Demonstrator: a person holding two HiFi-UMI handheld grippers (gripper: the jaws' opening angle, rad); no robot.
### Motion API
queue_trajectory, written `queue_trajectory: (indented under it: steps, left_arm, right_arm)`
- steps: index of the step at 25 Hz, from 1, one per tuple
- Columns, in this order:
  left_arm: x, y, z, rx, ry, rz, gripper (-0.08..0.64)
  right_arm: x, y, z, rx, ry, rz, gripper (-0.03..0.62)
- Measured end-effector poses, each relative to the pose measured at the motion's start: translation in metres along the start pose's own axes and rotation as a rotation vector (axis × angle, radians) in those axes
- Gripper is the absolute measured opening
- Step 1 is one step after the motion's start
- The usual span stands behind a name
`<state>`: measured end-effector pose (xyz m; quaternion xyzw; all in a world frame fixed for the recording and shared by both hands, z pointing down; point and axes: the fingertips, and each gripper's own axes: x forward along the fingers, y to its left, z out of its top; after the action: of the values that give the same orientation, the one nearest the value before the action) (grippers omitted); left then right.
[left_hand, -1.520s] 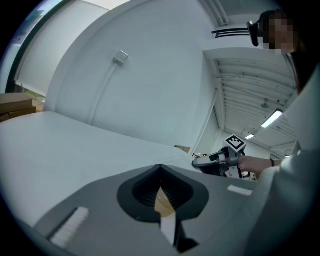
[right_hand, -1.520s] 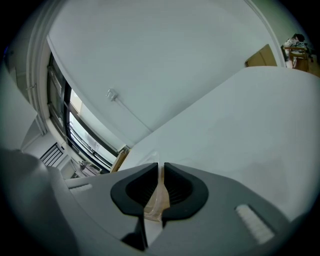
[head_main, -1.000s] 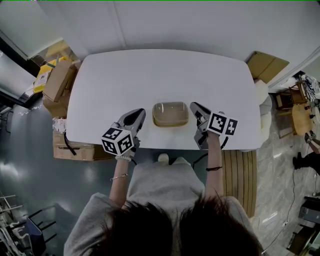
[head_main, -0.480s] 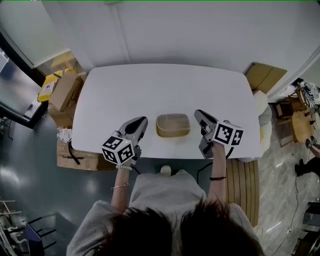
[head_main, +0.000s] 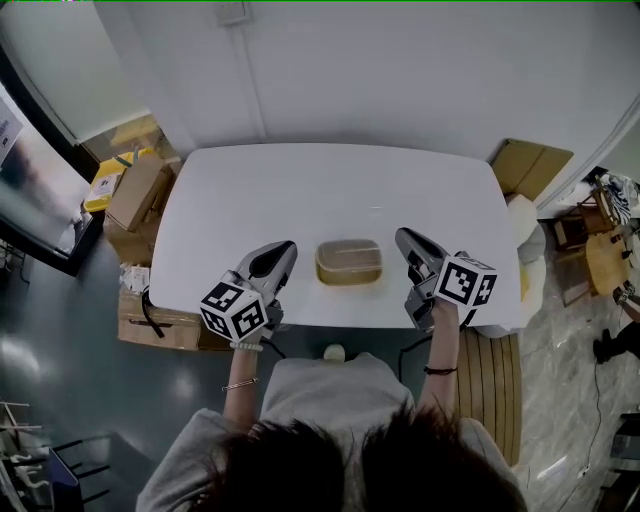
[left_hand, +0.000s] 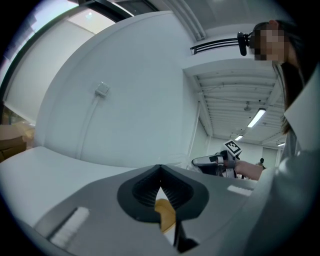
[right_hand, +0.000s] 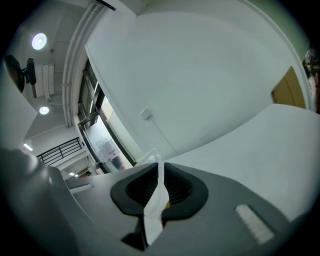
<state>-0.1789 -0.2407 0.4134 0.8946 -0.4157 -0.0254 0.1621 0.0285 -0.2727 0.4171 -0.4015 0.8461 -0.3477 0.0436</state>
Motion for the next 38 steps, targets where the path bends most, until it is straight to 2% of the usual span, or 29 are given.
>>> queue_trajectory:
  steps: [18, 38]
  left_arm:
    - [-0.023, -0.013, 0.045, 0.078, -0.077, 0.019, -0.009]
    - [-0.019, -0.020, 0.048, 0.099, -0.069, -0.008, -0.009]
  right_arm:
    - [-0.011, 0.037, 0.023, -0.037, -0.060, 0.108, 0.049]
    - [-0.012, 0.043, 0.026, -0.035, -0.065, 0.144, 0.049]
